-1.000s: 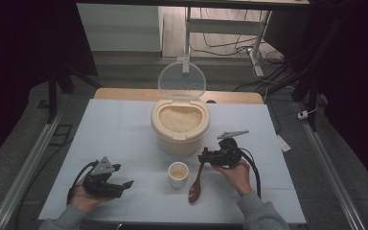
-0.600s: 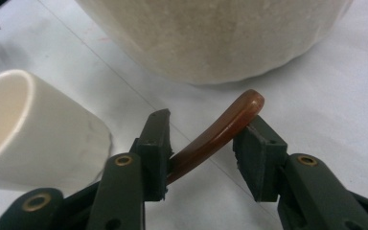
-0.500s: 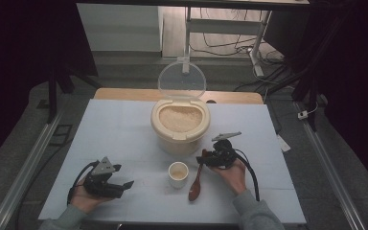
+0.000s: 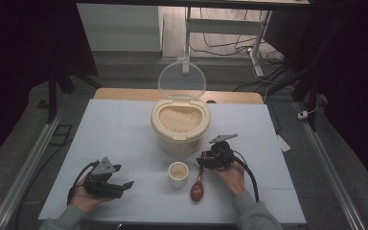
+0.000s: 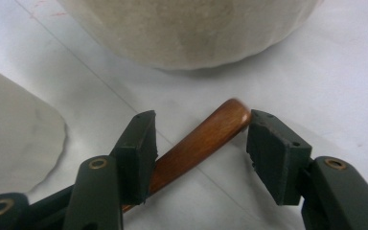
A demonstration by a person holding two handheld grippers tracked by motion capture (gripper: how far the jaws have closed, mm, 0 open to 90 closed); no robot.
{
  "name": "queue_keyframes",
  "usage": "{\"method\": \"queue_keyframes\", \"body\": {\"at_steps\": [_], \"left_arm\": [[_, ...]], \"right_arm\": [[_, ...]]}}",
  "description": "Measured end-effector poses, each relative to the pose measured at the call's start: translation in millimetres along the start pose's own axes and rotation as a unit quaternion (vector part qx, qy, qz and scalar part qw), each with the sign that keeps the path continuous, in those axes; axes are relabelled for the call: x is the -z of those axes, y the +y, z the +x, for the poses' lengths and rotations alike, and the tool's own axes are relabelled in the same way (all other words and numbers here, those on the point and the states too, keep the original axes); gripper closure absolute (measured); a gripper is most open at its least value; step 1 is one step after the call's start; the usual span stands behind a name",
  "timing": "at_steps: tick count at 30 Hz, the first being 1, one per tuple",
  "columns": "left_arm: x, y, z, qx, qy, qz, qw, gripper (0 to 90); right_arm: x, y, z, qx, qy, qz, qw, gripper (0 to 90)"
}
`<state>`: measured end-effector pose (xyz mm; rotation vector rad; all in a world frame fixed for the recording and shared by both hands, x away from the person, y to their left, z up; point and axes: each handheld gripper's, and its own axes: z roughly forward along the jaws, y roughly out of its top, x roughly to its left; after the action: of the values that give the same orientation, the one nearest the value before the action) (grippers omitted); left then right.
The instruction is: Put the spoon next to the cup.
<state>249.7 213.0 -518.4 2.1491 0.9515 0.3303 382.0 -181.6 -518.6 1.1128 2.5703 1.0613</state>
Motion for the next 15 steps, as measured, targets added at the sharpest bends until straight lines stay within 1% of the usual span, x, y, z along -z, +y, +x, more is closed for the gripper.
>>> {"method": "queue_keyframes", "body": {"at_steps": [3, 5, 6, 9, 11, 12, 15], "left_arm": [[0.5, 0.0, 0.1, 0.0, 0.001, -0.001, 1.0, 20.5], [0.7, 0.0, 0.1, 0.0, 0.001, -0.002, 1.0, 20.5], [0.8, -0.1, 0.0, 0.0, 0.001, -0.003, 1.0, 20.5], [1.0, 0.0, 0.1, 0.002, 0.002, -0.004, 1.0, 20.5], [1.4, -0.1, 0.3, 0.002, 0.002, -0.005, 1.0, 20.5], [1.6, -0.2, 0.5, 0.002, 0.002, -0.005, 1.0, 20.5], [1.8, -0.2, 0.9, 0.003, 0.003, -0.006, 1.0, 20.5]], "right_arm": [[3.9, 0.0, -0.7, -0.005, -0.005, -0.014, 0.9999, 40.5], [10.9, -0.1, -2.2, -0.009, -0.015, -0.029, 0.9994, 39.6], [13.7, -0.6, -2.9, -0.008, -0.016, -0.037, 0.9991, 40.1], [28.5, -4.4, -3.9, -0.002, -0.011, -0.064, 0.9979, 42.2], [38.6, -8.2, -4.0, 0.003, -0.005, -0.074, 0.9972, 42.3], [44.2, -10.7, -3.9, 0.008, -0.005, -0.078, 0.9969, 42.6], [59.5, -20.1, -4.7, 0.015, 0.009, -0.093, 0.9955, 42.6]]}}
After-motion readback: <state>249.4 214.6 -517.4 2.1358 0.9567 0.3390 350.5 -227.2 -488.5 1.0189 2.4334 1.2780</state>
